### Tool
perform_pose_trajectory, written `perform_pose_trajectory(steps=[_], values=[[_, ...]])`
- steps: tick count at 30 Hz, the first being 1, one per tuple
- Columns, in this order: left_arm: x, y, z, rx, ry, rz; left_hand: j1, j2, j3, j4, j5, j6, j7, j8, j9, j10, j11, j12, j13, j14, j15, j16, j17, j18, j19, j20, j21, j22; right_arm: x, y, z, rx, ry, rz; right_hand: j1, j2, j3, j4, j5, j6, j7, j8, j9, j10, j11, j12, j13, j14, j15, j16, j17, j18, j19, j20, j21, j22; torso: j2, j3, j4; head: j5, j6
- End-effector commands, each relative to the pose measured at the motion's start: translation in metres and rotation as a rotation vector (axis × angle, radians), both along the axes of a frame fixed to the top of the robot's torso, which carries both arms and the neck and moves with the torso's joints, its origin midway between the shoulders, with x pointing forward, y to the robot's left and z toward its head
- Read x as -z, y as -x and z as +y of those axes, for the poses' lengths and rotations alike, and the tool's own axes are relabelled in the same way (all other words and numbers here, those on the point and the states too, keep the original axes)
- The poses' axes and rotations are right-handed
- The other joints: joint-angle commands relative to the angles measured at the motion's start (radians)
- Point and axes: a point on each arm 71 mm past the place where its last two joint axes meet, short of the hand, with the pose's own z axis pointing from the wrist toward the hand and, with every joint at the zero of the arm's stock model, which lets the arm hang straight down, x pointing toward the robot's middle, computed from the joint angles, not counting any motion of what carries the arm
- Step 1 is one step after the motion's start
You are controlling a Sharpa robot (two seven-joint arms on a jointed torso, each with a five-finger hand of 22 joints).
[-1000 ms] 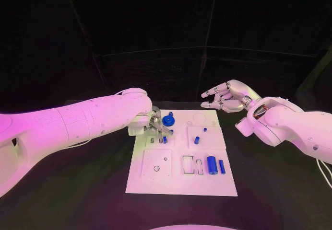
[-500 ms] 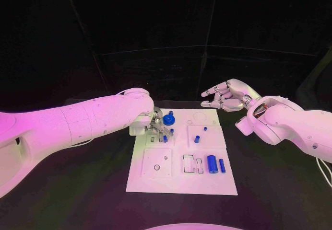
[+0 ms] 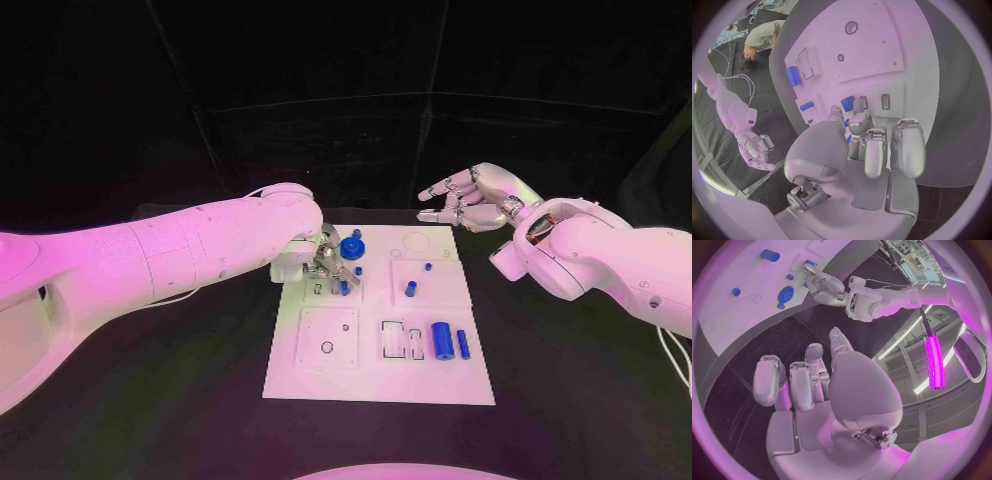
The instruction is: Assemble the parts on the task board
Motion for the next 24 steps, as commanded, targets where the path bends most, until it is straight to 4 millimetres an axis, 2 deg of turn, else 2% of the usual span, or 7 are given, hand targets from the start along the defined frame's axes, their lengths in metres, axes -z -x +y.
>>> perform_pose_trajectory(steps=[1, 10, 13, 18, 20, 22, 24], values=[[-0.0002, 0.0001, -0.0002, 0.003, -0.015, 0.002, 0.011, 0.0, 0.002, -0.009, -0.001, -0.008, 0.0, 0.007, 0.003, 0.002, -0.002, 0.003, 0.0, 0.102, -0.006, 0.003, 0.263, -0.019, 0.025, -0.003, 0.004, 0.008, -0.0007, 0.0, 0.0017, -0.014, 0.0, 0.006, 0.007, 0.004, -0.006, -0.001, 0.005, 0.007, 0.0, -0.001, 0.0, -0.003, 0.0, -0.003, 0.002, 0.038, -0.008, -0.003, 0.0, 0.013, -0.006, 0.001, -0.005, -0.001, 0.0, 0.0004, 0.0, 0.0, -0.001], [-0.0001, 0.0008, -0.0016, 0.004, -0.012, 0.0, 0.038, 0.001, 0.023, -0.039, -0.001, -0.021, 0.002, 0.009, 0.012, -0.002, 0.0, -0.002, -0.003, 0.102, -0.005, 0.003, 0.263, -0.019, 0.024, -0.002, 0.004, 0.01, -0.0002, -0.0005, 0.0033, -0.019, 0.004, 0.009, 0.008, 0.005, -0.006, -0.002, 0.006, 0.007, 0.0, -0.001, 0.0, -0.001, 0.0, 0.0, 0.004, 0.038, -0.008, -0.003, 0.0, 0.013, -0.006, 0.001, -0.005, -0.001, 0.0, 0.0012, -0.0001, -0.005, -0.006], [-0.0002, 0.001, -0.002, 0.003, -0.01, -0.002, 0.064, 0.002, 0.043, -0.063, -0.001, -0.027, 0.002, 0.007, 0.015, -0.004, 0.0, -0.005, -0.005, 0.102, -0.004, 0.003, 0.263, -0.019, 0.023, -0.002, 0.004, 0.01, 0.0, -0.0008, 0.0039, -0.02, 0.004, 0.009, 0.01, 0.007, -0.007, -0.002, 0.008, 0.007, 0.0, -0.001, 0.0, 0.0, -0.001, 0.0, 0.004, 0.038, -0.008, -0.003, 0.0, 0.013, -0.006, 0.001, -0.005, -0.002, 0.0, 0.001, 0.0, -0.004, -0.006], [-0.0008, 0.0006, -0.0021, -0.011, 0.004, -0.016, 0.137, 0.026, 0.103, -0.117, 0.0, -0.036, -0.004, -0.001, 0.015, -0.008, -0.006, -0.011, -0.007, 0.102, -0.009, 0.003, 0.263, -0.018, 0.021, -0.004, 0.001, 0.008, 0.0003, -0.0014, 0.0047, -0.022, 0.005, 0.01, 0.014, 0.01, -0.011, -0.003, 0.016, 0.008, -0.001, -0.001, 0.0, 0.001, -0.001, 0.001, 0.002, 0.039, -0.009, -0.004, 0.0, 0.013, -0.006, 0.0, -0.006, -0.002, 0.001, 0.0006, 0.0009, -0.005, -0.008], [-0.001, 0.0007, -0.0018, -0.02, 0.017, -0.019, 0.199, 0.047, 0.162, -0.162, 0.008, -0.045, -0.008, -0.013, 0.011, -0.017, -0.011, -0.023, -0.013, 0.102, -0.014, 0.003, 0.263, -0.016, 0.02, -0.009, -0.002, 0.004, 0.0004, -0.0017, 0.0049, -0.022, 0.005, 0.011, 0.015, 0.011, -0.013, -0.003, 0.019, 0.008, -0.001, -0.001, 0.0, 0.001, -0.001, 0.0, 0.0, 0.039, -0.009, -0.005, -0.001, 0.013, -0.006, 0.0, -0.007, -0.002, 0.001, 0.0002, 0.0009, -0.004, -0.009], [-0.0014, 0.0011, -0.0008, -0.028, 0.031, -0.025, 0.231, 0.046, 0.234, -0.203, 0.042, -0.052, -0.002, -0.026, 0.007, -0.024, -0.007, -0.038, -0.022, 0.102, -0.014, 0.003, 0.263, -0.016, 0.018, -0.012, -0.005, 0.0, 0.0005, -0.0019, 0.0053, -0.023, 0.005, 0.011, 0.015, 0.011, -0.013, -0.003, 0.019, 0.008, -0.001, -0.001, 0.0, 0.001, -0.001, 0.0, 0.0, 0.039, -0.009, -0.005, -0.001, 0.013, -0.006, 0.0, -0.007, -0.002, 0.0, 0.0002, 0.0007, -0.006, -0.011], [-0.0018, 0.0018, 0.0013, -0.036, 0.041, -0.031, 0.248, 0.039, 0.301, -0.237, 0.049, -0.057, 0.0, -0.032, 0.007, -0.027, -0.005, -0.05, -0.03, 0.102, -0.012, 0.003, 0.263, -0.015, 0.015, -0.009, -0.01, -0.007, 0.0006, -0.0022, 0.0055, -0.022, 0.005, 0.011, 0.02, 0.013, -0.014, -0.004, 0.024, 0.008, -0.001, -0.001, 0.0, 0.001, -0.002, 0.0, -0.001, 0.039, -0.01, -0.006, -0.002, 0.014, -0.006, 0.0, -0.007, -0.003, 0.0, 0.0005, 0.0004, -0.006, -0.01]])
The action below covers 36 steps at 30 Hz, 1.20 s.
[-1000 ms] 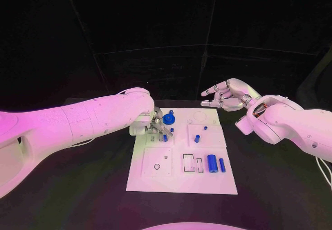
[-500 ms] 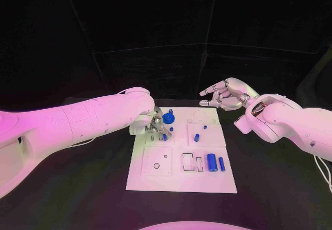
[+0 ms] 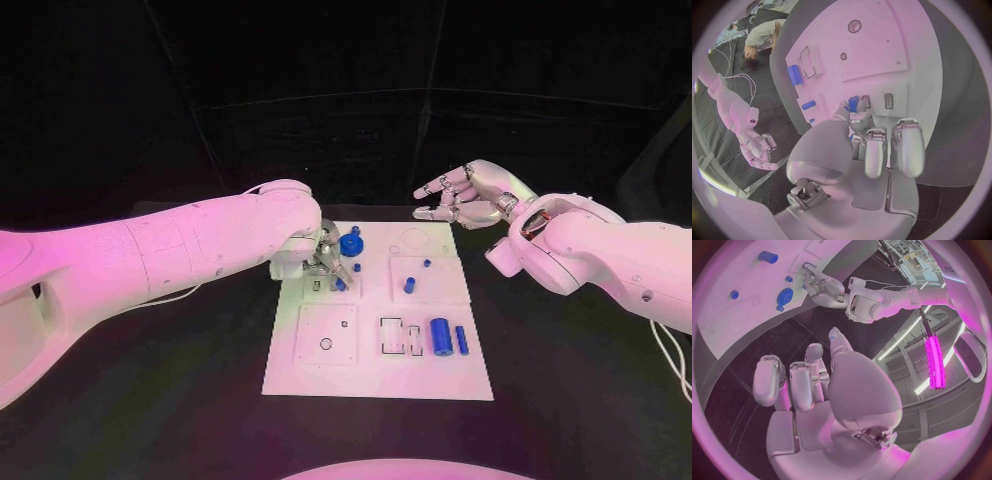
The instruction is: Assemble the parts on the task board
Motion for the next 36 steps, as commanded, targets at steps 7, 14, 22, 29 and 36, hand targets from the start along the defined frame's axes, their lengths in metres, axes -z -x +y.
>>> perform_pose_trajectory(steps=[7, 14, 22, 29, 36], values=[[-0.002, 0.004, 0.009, -0.052, 0.057, -0.045, -0.138, -0.115, 0.51, -0.156, 0.004, -0.003, 0.017, 0.009, 0.034, 0.009, 0.007, -0.021, -0.015, 0.106, 0.009, 0.003, 0.263, -0.014, 0.017, 0.012, -0.013, -0.006, -0.001, -0.001, 0.001, -0.006, 0.003, 0.001, 0.012, 0.003, -0.006, -0.003, 0.008, 0.008, -0.001, -0.002, 0.0, 0.001, -0.002, -0.001, -0.002, 0.039, -0.01, -0.006, -0.001, 0.014, -0.006, 0.0, -0.006, -0.001, -0.001, 0.0, 0.0012, -0.003, -0.003], [-0.006, 0.01, 0.016, -0.099, 0.111, -0.106, -0.233, -0.183, 0.709, -0.18, 0.002, -0.007, 0.009, 0.048, 0.074, 0.022, 0.009, -0.013, -0.009, 0.106, 0.007, 0.003, 0.263, -0.013, 0.019, 0.008, -0.015, -0.002, 0.0, -0.003, 0.001, -0.005, 0.005, 0.003, 0.012, 0.003, -0.006, -0.003, 0.008, 0.008, -0.001, -0.002, 0.0, 0.001, -0.002, -0.001, -0.002, 0.039, -0.01, -0.006, -0.001, 0.014, -0.006, 0.0, -0.006, -0.001, -0.001, 0.0008, 0.0023, -0.002, -0.002], [-0.008, 0.016, 0.026, -0.155, 0.167, -0.199, -0.263, -0.208, 0.771, -0.187, 0.006, -0.01, 0.007, 0.071, 0.094, 0.029, 0.004, -0.007, -0.006, 0.106, 0.004, 0.003, 0.263, -0.014, 0.023, 0.005, -0.011, 0.006, 0.001, -0.003, 0.0, -0.004, 0.007, 0.005, 0.014, 0.004, -0.007, -0.004, 0.009, 0.008, -0.001, -0.002, 0.0, 0.0, -0.002, -0.002, -0.004, 0.039, -0.01, -0.007, -0.002, 0.014, -0.007, -0.001, -0.008, -0.004, -0.001, 0.0008, 0.0027, 0.003, -0.005], [-0.002, 0.021, 0.03, -0.16, 0.162, -0.247, -0.274, -0.218, 0.793, -0.188, 0.011, -0.009, 0.004, 0.083, 0.101, 0.036, 0.001, -0.004, -0.005, 0.106, 0.002, 0.003, 0.263, -0.016, 0.026, 0.003, -0.007, 0.013, 0.001, -0.004, -0.001, -0.002, 0.008, 0.005, 0.014, 0.004, -0.007, -0.003, 0.009, 0.008, -0.001, -0.002, 0.0, 0.0, -0.002, -0.003, -0.005, 0.039, -0.01, -0.007, -0.003, 0.014, -0.007, -0.001, -0.008, -0.004, -0.001, 0.0002, 0.0019, 0.006, -0.005], [0.006, 0.025, 0.03, -0.145, 0.141, -0.268, -0.285, -0.226, 0.808, -0.187, 0.019, -0.009, 0.001, 0.093, 0.105, 0.042, -0.001, 0.0, -0.004, 0.106, 0.0, 0.003, 0.263, -0.016, 0.027, 0.001, -0.006, 0.016, 0.001, -0.004, -0.002, -0.003, 0.008, 0.005, 0.014, 0.004, -0.007, -0.003, 0.009, 0.008, -0.001, -0.002, 0.0, 0.0, -0.002, -0.003, -0.005, 0.039, -0.01, -0.007, -0.003, 0.014, -0.007, -0.001, -0.008, -0.004, 0.0, 0.0005, -0.0009, 0.01, -0.002]])
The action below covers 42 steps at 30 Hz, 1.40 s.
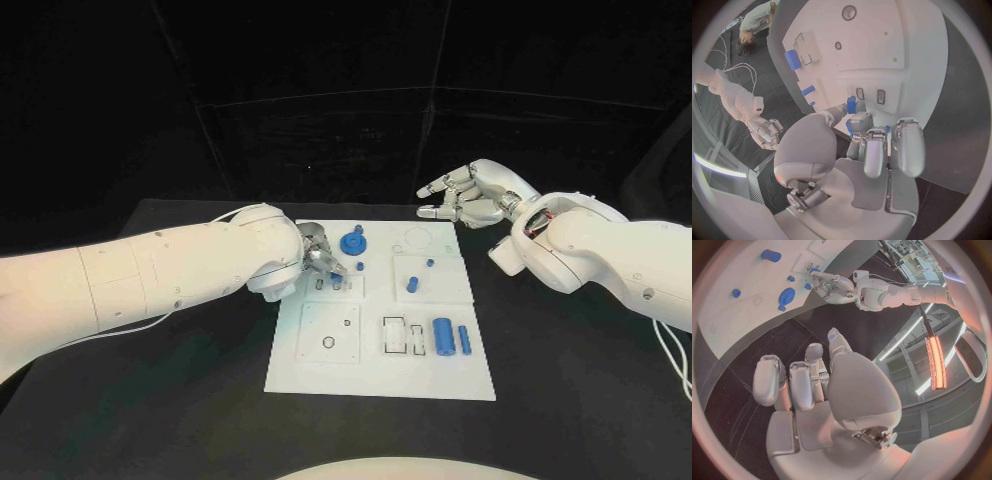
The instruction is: Assemble the parts on the task board
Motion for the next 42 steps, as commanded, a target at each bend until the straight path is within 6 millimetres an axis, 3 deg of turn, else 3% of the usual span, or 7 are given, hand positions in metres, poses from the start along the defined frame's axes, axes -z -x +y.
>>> perform_pose_trajectory(steps=[1, 12, 19, 36, 42], values=[[-0.001, -0.001, -0.002, 0.009, -0.018, -0.072, -0.013, 0.002, 0.181, -0.174, 0.008, 0.0, -0.008, 0.007, 0.001, 0.011, -0.006, 0.004, 0.0, 0.104, -0.009, 0.003, 0.263, -0.016, 0.024, -0.003, 0.004, 0.014, -0.001, 0.0, 0.001, -0.01, 0.0, -0.002, 0.008, -0.002, -0.005, -0.001, 0.005, 0.008, -0.001, -0.002, 0.0, 0.0, -0.002, -0.003, -0.001, 0.039, -0.01, -0.004, -0.001, 0.014, -0.007, -0.001, -0.005, -0.001, 0.001, 0.0005, -0.0037, 0.002, 0.001], [0.007, 0.002, -0.002, 0.035, -0.078, -0.045, -0.015, 0.001, 0.183, -0.174, 0.008, 0.0, -0.009, 0.008, 0.002, 0.01, -0.007, 0.001, -0.003, 0.104, -0.009, 0.003, 0.263, -0.016, 0.024, -0.004, 0.004, 0.014, -0.001, 0.0, 0.0, -0.01, 0.001, 0.0, 0.005, -0.001, -0.008, 0.001, 0.005, 0.009, -0.001, -0.002, 0.0, -0.001, -0.002, -0.004, -0.002, 0.039, -0.01, -0.004, -0.002, 0.014, -0.008, -0.001, -0.005, -0.003, 0.002, 0.0008, -0.0027, 0.001, 0.007], [0.009, 0.004, -0.001, 0.061, -0.105, -0.02, -0.016, 0.0, 0.184, -0.174, 0.009, 0.0, -0.009, 0.01, 0.002, 0.009, -0.007, -0.002, -0.006, 0.104, -0.009, 0.003, 0.263, -0.017, 0.025, -0.004, 0.006, 0.018, -0.001, 0.0, 0.0, -0.011, 0.002, 0.001, 0.005, -0.001, -0.008, 0.001, 0.005, 0.009, -0.001, -0.002, 0.0, -0.001, -0.002, -0.004, -0.002, 0.039, -0.01, -0.004, -0.002, 0.014, -0.008, -0.001, -0.005, -0.003, 0.003, -0.0003, -0.0036, 0.0, 0.004], [0.011, 0.006, -0.001, 0.089, -0.126, 0.008, -0.02, -0.006, 0.19, -0.175, 0.013, -0.001, -0.01, 0.015, 0.004, 0.011, -0.008, -0.001, -0.007, 0.104, -0.01, 0.003, 0.263, -0.017, 0.024, -0.004, 0.006, 0.017, -0.001, 0.0, 0.0, -0.014, 0.002, 0.002, 0.005, -0.001, -0.009, 0.002, 0.004, 0.009, -0.001, -0.002, 0.0, -0.001, -0.002, -0.004, -0.003, 0.039, -0.01, -0.004, -0.002, 0.014, -0.008, -0.001, -0.006, -0.003, 0.002, 0.0008, -0.0039, 0.003, -0.001], [0.011, 0.005, -0.002, 0.085, -0.122, 0.001, -0.044, -0.018, 0.183, -0.163, 0.012, 0.003, -0.015, 0.027, 0.005, 0.014, -0.011, -0.001, -0.011, 0.104, -0.011, 0.003, 0.263, -0.017, 0.024, -0.005, 0.005, 0.018, -0.001, 0.0, 0.0, -0.014, 0.002, 0.001, 0.002, -0.001, -0.013, 0.004, 0.003, 0.01, -0.001, -0.002, 0.0, -0.001, -0.002, -0.005, -0.005, 0.039, -0.01, -0.006, -0.003, 0.015, -0.008, -0.001, -0.006, -0.004, 0.003, 0.001, -0.0036, 0.003, 0.0]])
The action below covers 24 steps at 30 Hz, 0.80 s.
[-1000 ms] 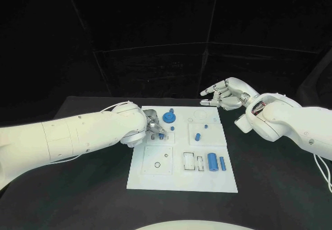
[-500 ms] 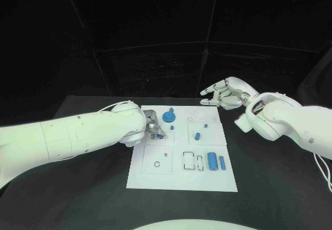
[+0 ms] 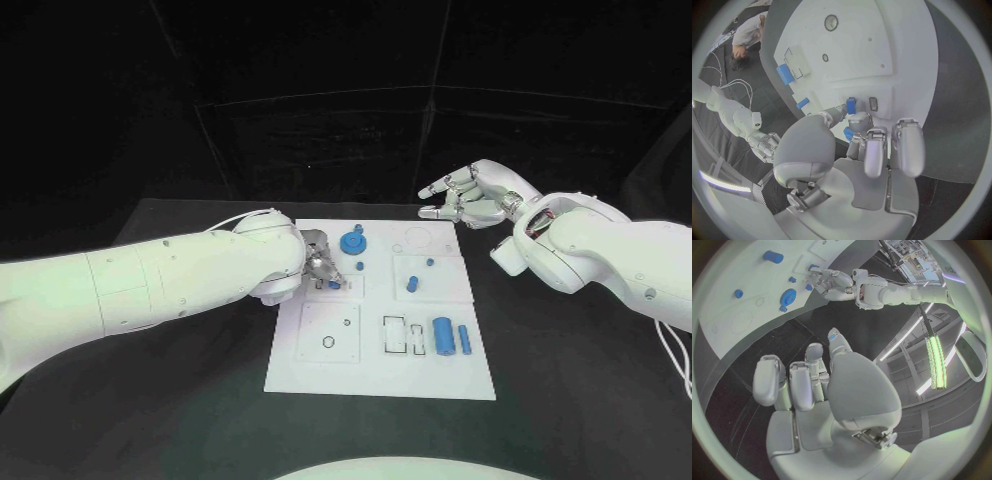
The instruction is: Assemble the parts on the task board
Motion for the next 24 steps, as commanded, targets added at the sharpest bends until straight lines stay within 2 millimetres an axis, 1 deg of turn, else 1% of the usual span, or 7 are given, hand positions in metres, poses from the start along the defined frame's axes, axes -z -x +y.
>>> perform_pose_trajectory(steps=[1, 4, 6, 15, 20, 24], values=[[0.0024, 0.0008, -0.0001, 0.008, -0.021, 0.013, -0.024, -0.01, 0.145, -0.142, -0.001, 0.004, -0.01, 0.008, 0.001, 0.008, -0.006, -0.001, -0.003, 0.107, -0.009, 0.003, 0.263, -0.017, 0.025, -0.006, 0.006, 0.02, -0.0014, 0.0001, 0.0013, -0.01, -0.001, -0.004, 0.002, -0.001, -0.007, -0.001, 0.003, 0.009, 0.0, -0.002, 0.0, -0.001, -0.002, -0.005, -0.002, 0.039, -0.01, -0.006, -0.002, 0.015, -0.008, -0.001, -0.006, -0.001, 0.0, 0.0003, 0.0, 0.0, 0.0], [0.0024, -0.0003, -0.0012, 0.006, -0.019, 0.012, -0.066, -0.025, 0.104, -0.112, -0.004, 0.014, -0.017, 0.015, -0.003, 0.012, -0.011, 0.004, -0.001, 0.107, -0.013, 0.003, 0.263, -0.018, 0.027, -0.009, 0.008, 0.025, -0.0014, 0.0001, 0.0017, -0.01, -0.002, -0.005, 0.0, 0.0, -0.01, 0.0, 0.002, 0.009, 0.0, -0.002, 0.0, -0.002, -0.001, -0.007, -0.005, 0.039, -0.01, -0.006, -0.002, 0.015, -0.009, -0.001, -0.008, -0.003, 0.001, 0.0004, -0.0005, 0.001, -0.001], [0.0025, -0.001, -0.0016, 0.005, -0.019, 0.013, -0.088, -0.032, 0.078, -0.095, -0.005, 0.02, -0.019, 0.016, -0.008, 0.012, -0.012, 0.007, 0.0, 0.107, -0.015, 0.003, 0.263, -0.018, 0.027, -0.01, 0.008, 0.025, -0.0014, 0.0001, 0.0019, -0.011, -0.002, -0.004, -0.001, 0.001, -0.011, 0.001, 0.002, 0.009, 0.0, -0.002, 0.0, -0.002, -0.001, -0.007, -0.006, 0.039, -0.01, -0.006, -0.002, 0.015, -0.01, -0.001, -0.008, -0.005, 0.001, 0.0005, -0.0009, 0.001, -0.002], [0.0034, -0.003, -0.0029, 0.009, -0.026, 0.024, -0.128, -0.033, 0.0, -0.05, -0.006, 0.037, -0.022, 0.02, -0.023, 0.017, -0.015, 0.021, 0.01, 0.107, -0.018, 0.003, 0.263, -0.02, 0.03, -0.013, 0.013, 0.036, -0.0014, 0.0004, 0.0027, -0.013, -0.002, -0.004, -0.002, 0.001, -0.013, 0.002, 0.002, 0.009, 0.0, -0.002, 0.0, -0.003, -0.001, -0.009, -0.007, 0.039, -0.01, -0.007, -0.003, 0.015, -0.01, -0.001, -0.009, -0.005, 0.0, 0.0002, -0.0008, 0.0, -0.004], [0.0035, -0.004, -0.0029, 0.008, -0.028, 0.024, -0.184, -0.038, -0.054, -0.001, -0.006, 0.047, -0.021, 0.021, -0.032, 0.019, -0.013, 0.026, 0.011, 0.107, -0.016, 0.003, 0.263, -0.021, 0.031, -0.013, 0.015, 0.04, -0.0015, 0.0004, 0.0028, -0.012, -0.002, -0.004, -0.006, 0.002, -0.02, 0.006, 0.007, 0.009, 0.0, -0.003, 0.0, -0.003, -0.001, -0.009, -0.009, 0.04, -0.009, -0.007, -0.003, 0.015, -0.01, -0.001, -0.01, -0.006, -0.001, 0.0003, -0.0002, -0.001, -0.004], [0.0035, -0.005, -0.0026, 0.004, -0.028, 0.022, -0.192, -0.032, -0.065, 0.01, -0.005, 0.05, -0.022, 0.022, -0.035, 0.019, -0.014, 0.026, 0.009, 0.107, -0.017, 0.003, 0.263, -0.022, 0.032, -0.013, 0.017, 0.043, -0.0015, 0.0005, 0.0028, -0.012, -0.002, -0.004, -0.006, 0.002, -0.02, 0.006, 0.007, 0.009, 0.0, -0.003, 0.0, -0.003, -0.001, -0.009, -0.009, 0.04, -0.009, -0.007, -0.003, 0.015, -0.01, -0.001, -0.01, -0.006, -0.001, 0.0001, -0.0003, -0.001, -0.005]])
